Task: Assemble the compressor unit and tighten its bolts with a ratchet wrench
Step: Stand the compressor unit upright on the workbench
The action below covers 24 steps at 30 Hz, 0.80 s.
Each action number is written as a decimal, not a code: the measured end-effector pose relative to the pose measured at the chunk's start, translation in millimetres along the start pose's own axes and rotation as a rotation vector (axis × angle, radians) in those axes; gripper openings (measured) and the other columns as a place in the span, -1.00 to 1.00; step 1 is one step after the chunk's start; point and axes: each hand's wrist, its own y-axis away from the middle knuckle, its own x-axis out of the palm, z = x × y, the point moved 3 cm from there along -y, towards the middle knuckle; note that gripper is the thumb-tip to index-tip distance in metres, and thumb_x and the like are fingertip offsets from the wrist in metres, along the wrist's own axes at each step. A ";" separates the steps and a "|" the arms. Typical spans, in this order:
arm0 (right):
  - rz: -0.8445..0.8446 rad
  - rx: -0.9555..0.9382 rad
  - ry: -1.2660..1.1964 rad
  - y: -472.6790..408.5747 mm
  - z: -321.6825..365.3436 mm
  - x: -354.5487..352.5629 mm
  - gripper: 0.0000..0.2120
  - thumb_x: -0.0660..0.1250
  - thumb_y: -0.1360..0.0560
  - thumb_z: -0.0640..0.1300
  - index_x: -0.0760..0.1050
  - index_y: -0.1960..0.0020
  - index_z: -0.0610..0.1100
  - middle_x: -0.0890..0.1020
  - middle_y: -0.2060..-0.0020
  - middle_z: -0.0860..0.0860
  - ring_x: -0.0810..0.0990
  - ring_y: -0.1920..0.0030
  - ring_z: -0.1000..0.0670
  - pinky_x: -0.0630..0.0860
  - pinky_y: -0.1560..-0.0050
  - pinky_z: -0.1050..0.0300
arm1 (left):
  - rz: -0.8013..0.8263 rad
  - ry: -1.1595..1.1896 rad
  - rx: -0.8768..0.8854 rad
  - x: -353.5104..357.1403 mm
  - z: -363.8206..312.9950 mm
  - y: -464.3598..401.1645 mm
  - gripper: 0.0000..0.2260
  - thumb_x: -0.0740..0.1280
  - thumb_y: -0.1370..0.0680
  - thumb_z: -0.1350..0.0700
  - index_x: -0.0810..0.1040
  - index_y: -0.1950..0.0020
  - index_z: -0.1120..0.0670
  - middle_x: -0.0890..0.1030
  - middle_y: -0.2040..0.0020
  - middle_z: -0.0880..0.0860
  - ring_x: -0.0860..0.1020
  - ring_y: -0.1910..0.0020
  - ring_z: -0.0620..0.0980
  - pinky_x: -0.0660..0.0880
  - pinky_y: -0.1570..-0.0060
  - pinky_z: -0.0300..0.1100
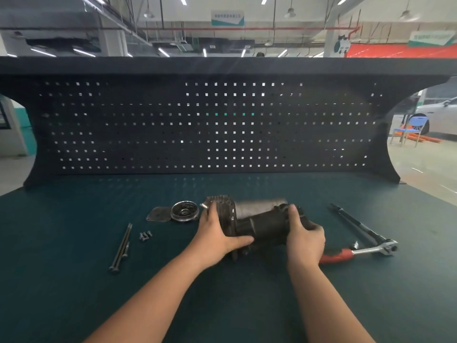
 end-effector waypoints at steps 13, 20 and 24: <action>0.099 -0.167 0.476 -4.8 9.7 2.8 -0.59 0.16 -0.55 -0.01 0.43 0.33 -0.28 0.54 0.29 -0.18 0.47 0.05 -0.24 0.38 -0.05 -0.07 | 0.014 -0.696 -0.037 -12.6 6.2 -104.6 -0.42 -0.01 -0.55 -0.38 0.44 -0.38 -0.06 0.50 -0.34 0.00 0.46 -0.30 0.07 0.41 -0.10 -0.04; 0.093 -0.156 0.447 -14.1 3.4 0.5 -0.58 0.26 -0.48 0.14 0.50 0.29 -0.22 0.56 0.33 -0.08 0.49 0.19 -0.17 0.34 0.13 0.04 | -0.216 -0.656 0.010 -17.9 14.7 -90.3 -0.47 0.06 -0.51 -0.39 0.56 -0.18 -0.07 0.62 -0.12 -0.04 0.55 -0.11 0.04 0.36 0.13 -0.12; 0.101 -0.148 0.384 -14.5 -3.6 0.8 -0.69 0.27 -0.48 0.08 0.54 0.12 -0.19 0.59 0.18 -0.07 0.49 0.06 -0.13 0.36 0.01 0.04 | -0.280 -0.604 -0.031 -26.6 17.8 -74.2 -0.54 0.11 -0.52 -0.32 0.62 -0.12 -0.08 0.64 -0.05 -0.05 0.56 -0.04 0.04 0.37 0.13 -0.12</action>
